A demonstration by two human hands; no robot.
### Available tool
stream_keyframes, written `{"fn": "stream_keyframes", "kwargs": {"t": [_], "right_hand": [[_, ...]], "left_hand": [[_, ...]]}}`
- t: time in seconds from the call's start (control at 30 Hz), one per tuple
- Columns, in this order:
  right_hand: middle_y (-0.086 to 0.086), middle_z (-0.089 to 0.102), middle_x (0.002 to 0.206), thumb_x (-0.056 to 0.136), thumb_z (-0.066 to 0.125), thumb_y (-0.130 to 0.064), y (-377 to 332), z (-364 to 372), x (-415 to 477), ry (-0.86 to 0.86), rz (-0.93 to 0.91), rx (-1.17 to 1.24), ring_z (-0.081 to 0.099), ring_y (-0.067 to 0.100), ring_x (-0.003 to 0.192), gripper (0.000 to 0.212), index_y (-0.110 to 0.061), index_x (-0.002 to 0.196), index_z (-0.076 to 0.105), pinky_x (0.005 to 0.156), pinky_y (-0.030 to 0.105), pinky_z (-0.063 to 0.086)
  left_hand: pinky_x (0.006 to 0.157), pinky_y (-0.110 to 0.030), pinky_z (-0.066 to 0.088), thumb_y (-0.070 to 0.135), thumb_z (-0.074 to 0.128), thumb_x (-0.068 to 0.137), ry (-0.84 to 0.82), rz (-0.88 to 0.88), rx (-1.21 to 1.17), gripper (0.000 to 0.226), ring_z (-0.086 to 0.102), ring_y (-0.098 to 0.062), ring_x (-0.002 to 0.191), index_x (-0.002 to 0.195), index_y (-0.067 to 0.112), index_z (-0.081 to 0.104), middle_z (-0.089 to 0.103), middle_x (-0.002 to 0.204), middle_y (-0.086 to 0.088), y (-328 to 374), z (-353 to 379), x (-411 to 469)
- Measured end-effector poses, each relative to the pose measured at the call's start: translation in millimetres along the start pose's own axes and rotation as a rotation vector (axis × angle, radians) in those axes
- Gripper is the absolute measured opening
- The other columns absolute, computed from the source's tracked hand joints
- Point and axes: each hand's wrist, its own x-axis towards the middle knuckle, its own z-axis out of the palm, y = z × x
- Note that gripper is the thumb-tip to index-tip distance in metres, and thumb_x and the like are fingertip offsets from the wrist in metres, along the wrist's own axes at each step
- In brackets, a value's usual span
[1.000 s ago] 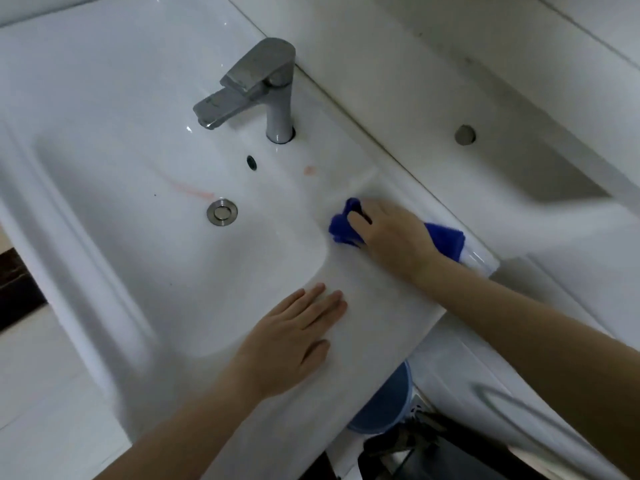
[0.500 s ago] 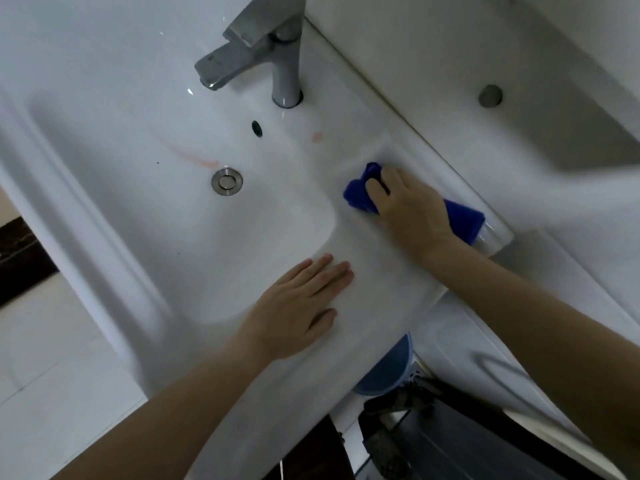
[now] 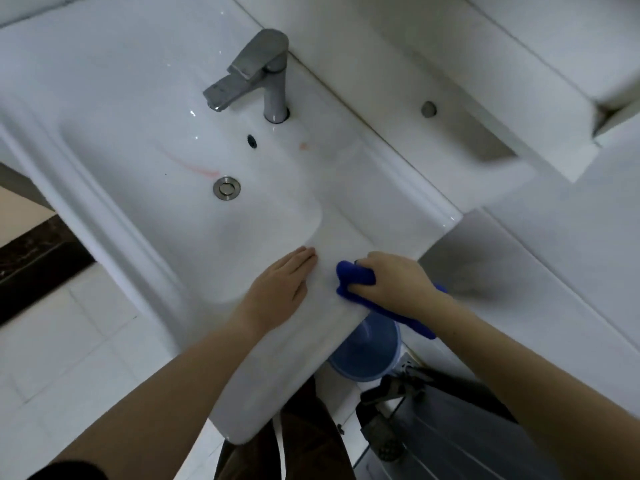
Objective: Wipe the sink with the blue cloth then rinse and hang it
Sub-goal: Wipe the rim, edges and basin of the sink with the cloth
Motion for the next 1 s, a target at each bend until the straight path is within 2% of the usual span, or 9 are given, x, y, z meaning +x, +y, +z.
{"fn": "stream_keyframes", "kwargs": {"t": [0.07,0.23,0.37,0.47,0.6,0.67,0.77,0.9,1.0], "right_hand": [[-0.008,0.050,0.079,0.088,0.056,-0.056,-25,11,-13,-0.040,-0.034,0.042,0.051,0.016,0.070,0.032,-0.025,0.084,0.061,0.063,0.031,0.038],[-0.005,0.062,0.090,0.086,0.058,-0.057,-103,48,-52,-0.177,-0.106,0.237,0.058,0.017,0.078,0.035,-0.025,0.095,0.067,0.070,0.034,0.046],[-0.012,0.067,0.083,0.082,0.067,-0.053,-130,52,-91,-0.260,-0.032,0.517,0.061,0.007,0.075,0.022,-0.032,0.086,0.064,0.069,0.026,0.045],[-0.012,0.059,0.055,0.082,0.077,-0.037,-132,40,-116,-0.106,0.039,0.817,0.053,0.003,0.054,0.030,-0.025,0.064,0.056,0.057,0.023,0.041],[0.003,0.061,0.061,0.085,0.077,-0.028,-139,10,-137,0.201,0.102,1.178,0.055,0.017,0.056,0.030,-0.010,0.070,0.058,0.052,0.025,0.044],[0.005,0.059,0.062,0.087,0.075,-0.029,-146,-3,-141,0.277,0.052,1.187,0.052,0.016,0.054,0.034,-0.006,0.072,0.055,0.050,0.026,0.043],[-0.007,0.054,0.058,0.088,0.073,-0.030,-161,-8,-143,0.359,-0.018,1.083,0.047,0.007,0.050,0.032,-0.020,0.065,0.052,0.050,0.019,0.041],[-0.009,0.059,0.072,0.085,0.069,-0.042,-183,14,-137,0.289,-0.118,0.888,0.057,0.004,0.063,0.022,-0.026,0.078,0.056,0.062,0.021,0.042],[-0.012,0.058,0.070,0.085,0.069,-0.042,-207,44,-135,0.189,-0.227,0.826,0.056,0.003,0.062,0.024,-0.029,0.072,0.054,0.060,0.017,0.042]], "left_hand": [[0.117,-0.023,0.017,0.015,0.048,0.100,-0.055,-0.020,0.038,0.050,0.034,-0.018,0.146,0.149,0.012,0.041,0.038,0.157,-0.002,-5,-10,-18],[0.108,-0.031,0.037,0.021,0.045,0.101,-0.171,-0.109,0.081,0.037,0.051,-0.021,0.128,0.134,0.013,0.059,0.058,0.139,-0.004,-1,-50,-91],[0.098,-0.030,0.041,0.026,0.046,0.101,-0.079,-0.177,0.115,0.032,0.058,-0.021,0.113,0.122,0.014,0.066,0.066,0.122,-0.002,16,-86,-164],[0.096,-0.026,0.041,0.038,0.039,0.098,0.075,-0.309,0.072,0.043,0.057,-0.018,0.114,0.124,0.017,0.066,0.065,0.123,0.003,26,-116,-218],[0.095,-0.022,0.037,0.048,0.029,0.095,0.376,-0.468,-0.003,0.052,0.048,-0.004,0.113,0.123,0.022,0.063,0.055,0.120,0.016,33,-146,-285],[0.092,-0.026,0.038,0.048,0.031,0.096,0.534,-0.558,-0.016,0.045,0.046,-0.001,0.110,0.121,0.026,0.062,0.053,0.116,0.019,36,-149,-315],[0.092,-0.027,0.038,0.048,0.031,0.097,0.660,-0.707,-0.031,0.043,0.046,-0.002,0.111,0.123,0.028,0.059,0.054,0.117,0.018,45,-138,-355],[0.097,-0.023,0.036,0.048,0.030,0.096,0.676,-0.885,-0.081,0.052,0.050,-0.010,0.118,0.126,0.020,0.061,0.059,0.122,0.012,73,-95,-398],[0.100,-0.018,0.032,0.048,0.030,0.095,0.645,-1.003,-0.142,0.056,0.053,-0.015,0.119,0.125,0.014,0.063,0.063,0.122,0.005,100,-50,-427]]}}
